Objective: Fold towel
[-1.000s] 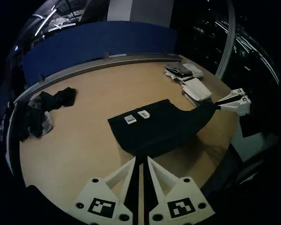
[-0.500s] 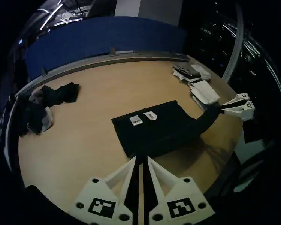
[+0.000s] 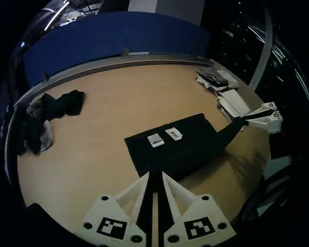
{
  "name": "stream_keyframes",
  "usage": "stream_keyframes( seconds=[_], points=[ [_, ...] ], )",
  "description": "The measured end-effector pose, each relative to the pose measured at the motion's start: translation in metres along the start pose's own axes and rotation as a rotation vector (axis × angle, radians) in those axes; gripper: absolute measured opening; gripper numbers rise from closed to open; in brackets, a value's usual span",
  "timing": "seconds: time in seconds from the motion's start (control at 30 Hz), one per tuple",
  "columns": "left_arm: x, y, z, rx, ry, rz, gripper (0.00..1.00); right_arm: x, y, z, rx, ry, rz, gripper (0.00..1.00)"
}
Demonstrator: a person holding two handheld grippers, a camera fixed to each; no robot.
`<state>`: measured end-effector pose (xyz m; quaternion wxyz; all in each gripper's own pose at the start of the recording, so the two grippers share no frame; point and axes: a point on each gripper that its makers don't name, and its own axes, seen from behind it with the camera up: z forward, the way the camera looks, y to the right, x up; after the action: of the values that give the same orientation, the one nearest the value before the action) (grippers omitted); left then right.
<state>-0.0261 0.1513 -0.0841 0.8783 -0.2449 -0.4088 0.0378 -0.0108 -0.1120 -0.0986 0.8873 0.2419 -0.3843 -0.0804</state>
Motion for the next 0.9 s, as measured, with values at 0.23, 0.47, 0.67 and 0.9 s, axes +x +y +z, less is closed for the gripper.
stream_keyframes(
  seconds=[0.23,0.47,0.67,0.9],
  points=[
    [0.009,-0.013,0.026,0.014,-0.010,0.018,0.06,0.004,0.012,0.025,-0.011,-0.020,0.016,0.11],
    [0.010,-0.022,0.049,0.030,-0.023,0.035,0.06,0.003,0.023,0.051,-0.021,-0.039,0.042,0.11],
    [0.004,-0.029,0.062,0.043,-0.050,0.042,0.06,0.003,0.026,0.067,-0.021,-0.056,0.042,0.11],
    [0.002,-0.034,0.070,0.051,-0.064,0.025,0.06,-0.001,0.032,0.078,-0.022,-0.078,0.038,0.11]
  ],
)
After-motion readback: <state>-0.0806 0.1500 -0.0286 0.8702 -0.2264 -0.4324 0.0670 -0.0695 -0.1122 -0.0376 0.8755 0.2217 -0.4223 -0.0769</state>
